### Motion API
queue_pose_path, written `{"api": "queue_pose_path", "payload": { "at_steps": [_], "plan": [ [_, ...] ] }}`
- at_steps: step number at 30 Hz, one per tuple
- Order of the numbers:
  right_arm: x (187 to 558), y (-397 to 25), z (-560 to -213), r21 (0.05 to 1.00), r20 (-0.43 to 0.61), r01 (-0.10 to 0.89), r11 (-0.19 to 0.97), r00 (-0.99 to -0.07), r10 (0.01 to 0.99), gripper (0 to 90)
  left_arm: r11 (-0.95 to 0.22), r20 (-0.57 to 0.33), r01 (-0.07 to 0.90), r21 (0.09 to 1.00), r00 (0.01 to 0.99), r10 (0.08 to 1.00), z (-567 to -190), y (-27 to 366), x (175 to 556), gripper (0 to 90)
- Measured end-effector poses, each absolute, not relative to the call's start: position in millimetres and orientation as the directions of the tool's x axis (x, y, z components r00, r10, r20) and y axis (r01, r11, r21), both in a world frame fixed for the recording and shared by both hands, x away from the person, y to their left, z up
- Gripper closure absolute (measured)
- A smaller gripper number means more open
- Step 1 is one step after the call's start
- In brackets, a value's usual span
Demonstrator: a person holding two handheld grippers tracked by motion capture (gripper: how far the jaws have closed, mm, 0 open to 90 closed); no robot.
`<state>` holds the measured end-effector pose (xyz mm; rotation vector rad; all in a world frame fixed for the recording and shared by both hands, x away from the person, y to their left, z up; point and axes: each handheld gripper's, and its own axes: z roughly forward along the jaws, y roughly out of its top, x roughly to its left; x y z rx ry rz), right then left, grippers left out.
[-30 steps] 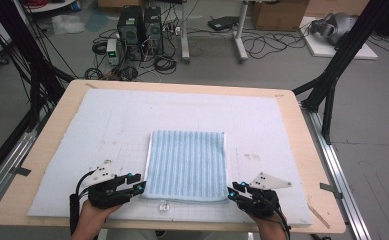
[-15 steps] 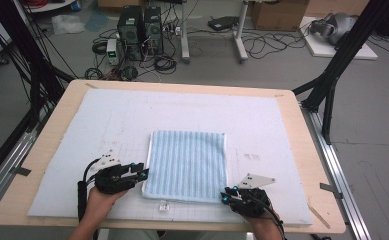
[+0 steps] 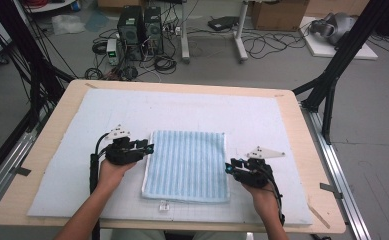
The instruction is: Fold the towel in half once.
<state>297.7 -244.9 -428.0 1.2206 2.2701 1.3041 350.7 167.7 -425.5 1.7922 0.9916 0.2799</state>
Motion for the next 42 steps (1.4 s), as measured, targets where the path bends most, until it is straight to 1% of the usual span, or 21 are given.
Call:
{"api": "queue_pose_path", "payload": {
  "at_steps": [2,6,8,9,11,14,18,21,23,26,28,29,31,33,35,37,39,40,42],
  "plan": [
    [311,-242,-430,0.792,0.154,0.547,0.269,-0.606,0.780,69.2,-0.135,-0.269,0.510,0.850,0.639,0.720,-426,164,360,62.1],
    [333,-233,-435,0.783,0.134,0.552,0.288,-0.601,0.788,73.4,-0.146,-0.252,0.510,0.848,0.629,0.735,-431,157,376,65.0],
    [344,-228,-437,0.782,0.131,0.551,0.293,-0.605,0.786,73.4,-0.128,-0.249,0.502,0.856,0.615,0.748,-434,156,384,67.2],
    [349,-226,-438,0.781,0.142,0.554,0.288,-0.607,0.782,73.4,-0.118,-0.258,0.517,0.848,0.597,0.760,-436,157,391,70.0],
    [362,-222,-439,0.776,0.146,0.562,0.285,-0.600,0.787,73.4,-0.110,-0.266,0.532,0.840,0.579,0.771,-439,158,399,72.2],
    [375,-219,-442,0.766,0.147,0.575,0.287,-0.591,0.793,73.3,-0.157,-0.240,0.552,0.819,0.577,0.781,-444,153,409,75.7],
    [383,-217,-446,0.747,0.125,0.589,0.310,-0.582,0.804,73.8,-0.209,-0.214,0.576,0.790,0.579,0.787,-450,148,414,77.3],
    [383,-218,-446,0.745,0.100,0.584,0.323,-0.576,0.811,74.0,-0.225,-0.191,0.568,0.792,0.580,0.792,-451,147,413,79.1],
    [383,-219,-446,0.746,0.091,0.581,0.325,-0.573,0.815,72.6,-0.228,-0.184,0.563,0.795,0.581,0.793,-451,148,413,79.1],
    [379,-221,-443,0.746,0.091,0.585,0.318,-0.562,0.822,67.1,-0.211,-0.210,0.561,0.801,0.592,0.778,-448,153,412,72.5],
    [374,-224,-440,0.757,0.088,0.572,0.315,-0.568,0.819,61.6,-0.190,-0.221,0.530,0.827,0.617,0.756,-444,158,408,67.2],
    [371,-227,-439,0.768,0.085,0.560,0.311,-0.570,0.817,58.3,-0.185,-0.216,0.492,0.851,0.648,0.730,-442,161,405,66.7],
    [365,-234,-436,0.786,0.101,0.550,0.282,-0.564,0.819,53.6,-0.181,-0.221,0.469,0.865,0.678,0.701,-438,164,401,66.1],
    [360,-242,-434,0.794,0.112,0.550,0.260,-0.552,0.826,47.7,-0.189,-0.197,0.427,0.884,0.708,0.678,-433,167,395,63.6],
    [355,-248,-431,0.804,0.120,0.545,0.240,-0.542,0.832,42.5,-0.156,-0.202,0.402,0.902,0.713,0.671,-430,169,390,56.8],
    [348,-254,-427,0.817,0.117,0.531,0.227,-0.537,0.835,38.3,-0.138,-0.209,0.401,0.906,0.705,0.677,-428,172,386,43.8],
    [343,-257,-422,0.829,0.099,0.508,0.234,-0.545,0.832,36.6,-0.105,-0.227,0.402,0.909,0.693,0.684,-428,175,383,34.0],
    [341,-259,-421,0.831,0.094,0.503,0.236,-0.546,0.832,34.9,-0.094,-0.231,0.403,0.910,0.682,0.694,-428,177,381,30.3],
    [336,-263,-419,0.833,0.087,0.498,0.243,-0.551,0.830,31.4,-0.090,-0.226,0.400,0.912,0.674,0.703,-428,181,379,27.6]
  ]
}}
